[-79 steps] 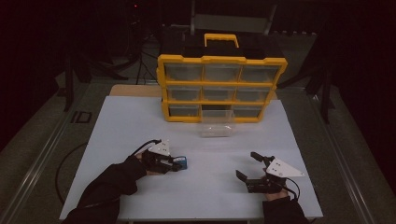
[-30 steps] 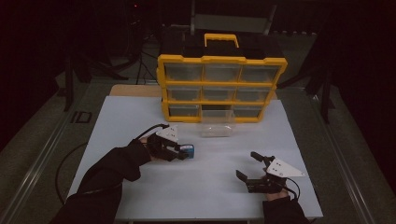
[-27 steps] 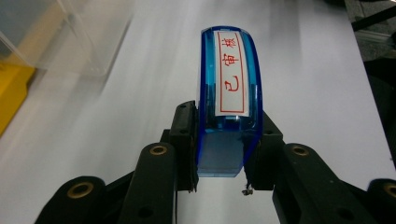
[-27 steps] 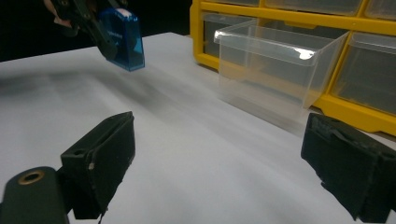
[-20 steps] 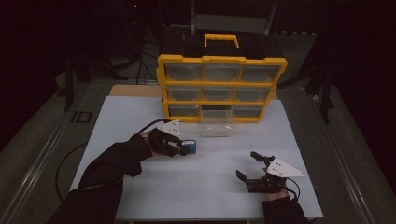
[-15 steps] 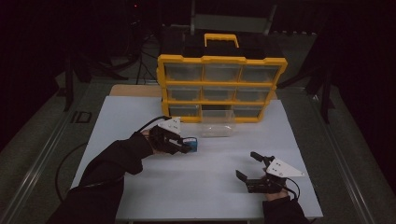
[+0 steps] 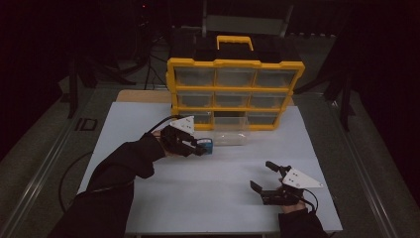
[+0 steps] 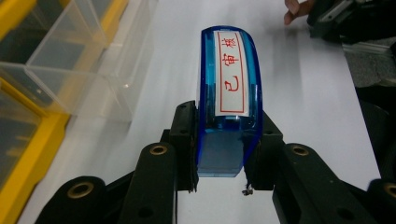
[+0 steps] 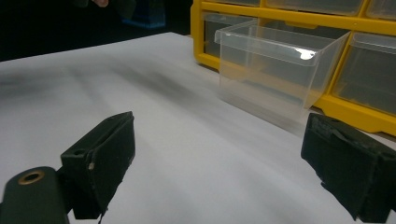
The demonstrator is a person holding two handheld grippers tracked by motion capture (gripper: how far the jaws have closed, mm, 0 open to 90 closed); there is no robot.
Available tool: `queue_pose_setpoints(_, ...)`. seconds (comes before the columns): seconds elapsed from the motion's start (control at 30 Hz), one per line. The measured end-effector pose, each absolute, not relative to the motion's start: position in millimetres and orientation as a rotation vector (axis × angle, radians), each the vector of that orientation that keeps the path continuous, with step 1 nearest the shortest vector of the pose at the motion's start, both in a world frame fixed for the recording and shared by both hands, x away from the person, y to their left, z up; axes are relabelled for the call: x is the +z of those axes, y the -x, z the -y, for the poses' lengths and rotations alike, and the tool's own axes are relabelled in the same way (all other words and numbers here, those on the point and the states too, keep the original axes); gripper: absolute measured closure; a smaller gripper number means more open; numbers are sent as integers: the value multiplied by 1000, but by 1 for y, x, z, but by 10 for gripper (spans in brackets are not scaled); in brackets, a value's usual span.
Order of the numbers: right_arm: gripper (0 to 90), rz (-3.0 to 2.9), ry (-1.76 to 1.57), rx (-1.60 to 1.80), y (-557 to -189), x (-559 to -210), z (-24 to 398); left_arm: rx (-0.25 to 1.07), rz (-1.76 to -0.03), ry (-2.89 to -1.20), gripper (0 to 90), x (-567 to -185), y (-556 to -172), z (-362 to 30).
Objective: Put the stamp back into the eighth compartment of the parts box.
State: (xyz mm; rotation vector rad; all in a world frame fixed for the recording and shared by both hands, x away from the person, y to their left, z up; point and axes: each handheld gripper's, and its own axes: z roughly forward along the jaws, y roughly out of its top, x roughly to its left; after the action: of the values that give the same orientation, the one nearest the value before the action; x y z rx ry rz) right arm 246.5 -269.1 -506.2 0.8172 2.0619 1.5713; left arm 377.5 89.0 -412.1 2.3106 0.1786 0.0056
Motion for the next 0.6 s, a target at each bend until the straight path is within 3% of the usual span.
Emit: queue_pose_setpoints(0.6,100,-2065,-812,1574,-246,-506,269,17,-169,-2293,699,-391,-391,-78)
